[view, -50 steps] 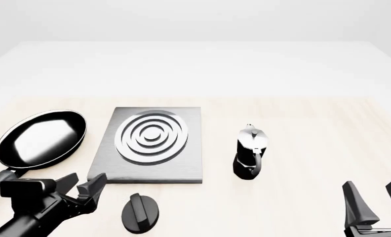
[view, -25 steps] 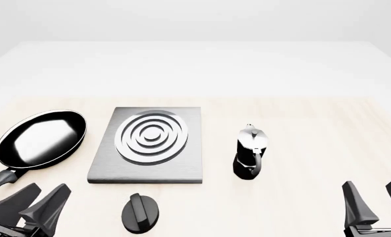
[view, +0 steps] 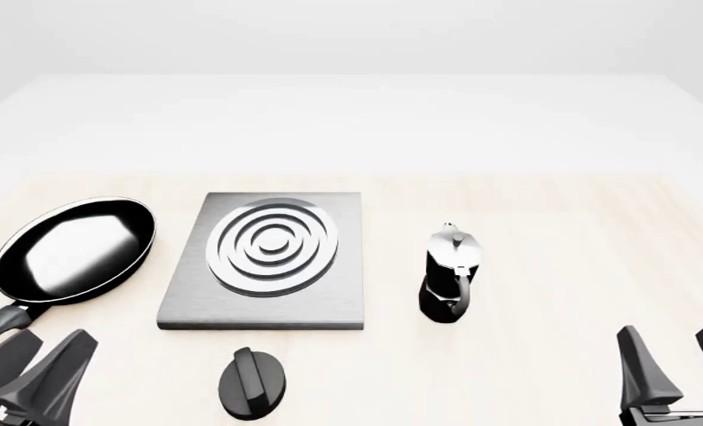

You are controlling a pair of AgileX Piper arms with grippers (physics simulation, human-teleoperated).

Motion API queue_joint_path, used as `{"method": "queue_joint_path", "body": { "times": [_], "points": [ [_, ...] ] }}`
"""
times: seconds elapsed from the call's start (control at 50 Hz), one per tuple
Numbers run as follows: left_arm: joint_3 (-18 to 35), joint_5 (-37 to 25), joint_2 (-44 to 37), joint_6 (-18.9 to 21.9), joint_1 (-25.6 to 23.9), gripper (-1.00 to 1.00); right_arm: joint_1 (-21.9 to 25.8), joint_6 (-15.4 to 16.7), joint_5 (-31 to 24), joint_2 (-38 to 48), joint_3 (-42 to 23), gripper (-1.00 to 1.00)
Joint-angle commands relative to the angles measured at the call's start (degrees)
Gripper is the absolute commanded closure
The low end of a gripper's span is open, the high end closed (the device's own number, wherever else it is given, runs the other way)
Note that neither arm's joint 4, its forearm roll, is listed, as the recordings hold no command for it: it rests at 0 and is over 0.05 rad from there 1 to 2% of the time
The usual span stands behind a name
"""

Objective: Turn on the stove.

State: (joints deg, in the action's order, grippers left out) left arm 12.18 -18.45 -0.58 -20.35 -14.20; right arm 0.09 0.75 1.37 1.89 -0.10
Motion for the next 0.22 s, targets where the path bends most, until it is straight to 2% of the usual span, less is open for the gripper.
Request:
{"method": "queue_joint_path", "body": {
  "times": [0.02, 0.22],
  "points": [
    [0.4, -2.0, 0.6, 2.5, 0.6, -1.0, -0.3, 0.0, -1.0, -1.5, -0.2, -1.0],
    [-0.9, -2.0, 0.6, 2.5, 1.6, -1.0, -0.3, -0.2, -1.0, -1.5, -0.1, -1.0]
  ]
}}
